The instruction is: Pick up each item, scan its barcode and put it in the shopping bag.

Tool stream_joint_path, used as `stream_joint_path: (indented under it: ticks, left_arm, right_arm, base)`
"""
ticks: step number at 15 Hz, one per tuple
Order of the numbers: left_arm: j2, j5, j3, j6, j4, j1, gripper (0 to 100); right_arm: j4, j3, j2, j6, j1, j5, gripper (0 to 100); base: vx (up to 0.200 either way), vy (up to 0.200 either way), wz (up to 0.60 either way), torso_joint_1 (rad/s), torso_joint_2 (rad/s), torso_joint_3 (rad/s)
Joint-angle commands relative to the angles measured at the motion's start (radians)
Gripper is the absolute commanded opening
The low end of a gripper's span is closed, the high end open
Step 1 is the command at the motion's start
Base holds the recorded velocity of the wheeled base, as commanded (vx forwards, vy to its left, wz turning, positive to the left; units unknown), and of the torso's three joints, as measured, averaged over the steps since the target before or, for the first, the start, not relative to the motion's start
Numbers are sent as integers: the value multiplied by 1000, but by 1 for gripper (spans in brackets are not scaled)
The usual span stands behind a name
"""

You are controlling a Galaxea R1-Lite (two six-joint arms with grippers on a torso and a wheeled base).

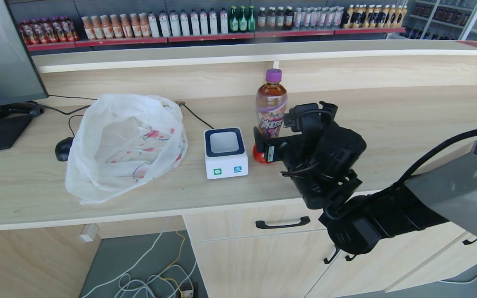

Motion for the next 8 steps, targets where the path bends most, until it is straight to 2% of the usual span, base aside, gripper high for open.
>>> stream_joint_path:
  ticks: [1, 5, 8]
  left_arm:
    - [0, -1, 0, 0, 0, 0, 100]
    - [0, -1, 0, 0, 0, 0, 100]
    - [0, -1, 0, 0, -2, 0, 100]
  right_arm:
    - [0, -17, 17, -1, -5, 0, 100]
    - [0, -37, 33, -1, -7, 0, 100]
    - [3, -131, 85, -1, -19, -2, 100]
  base:
    - [0, 0, 0, 0, 0, 0]
    - [0, 0, 0, 0, 0, 0]
    - [0, 0, 0, 0, 0, 0]
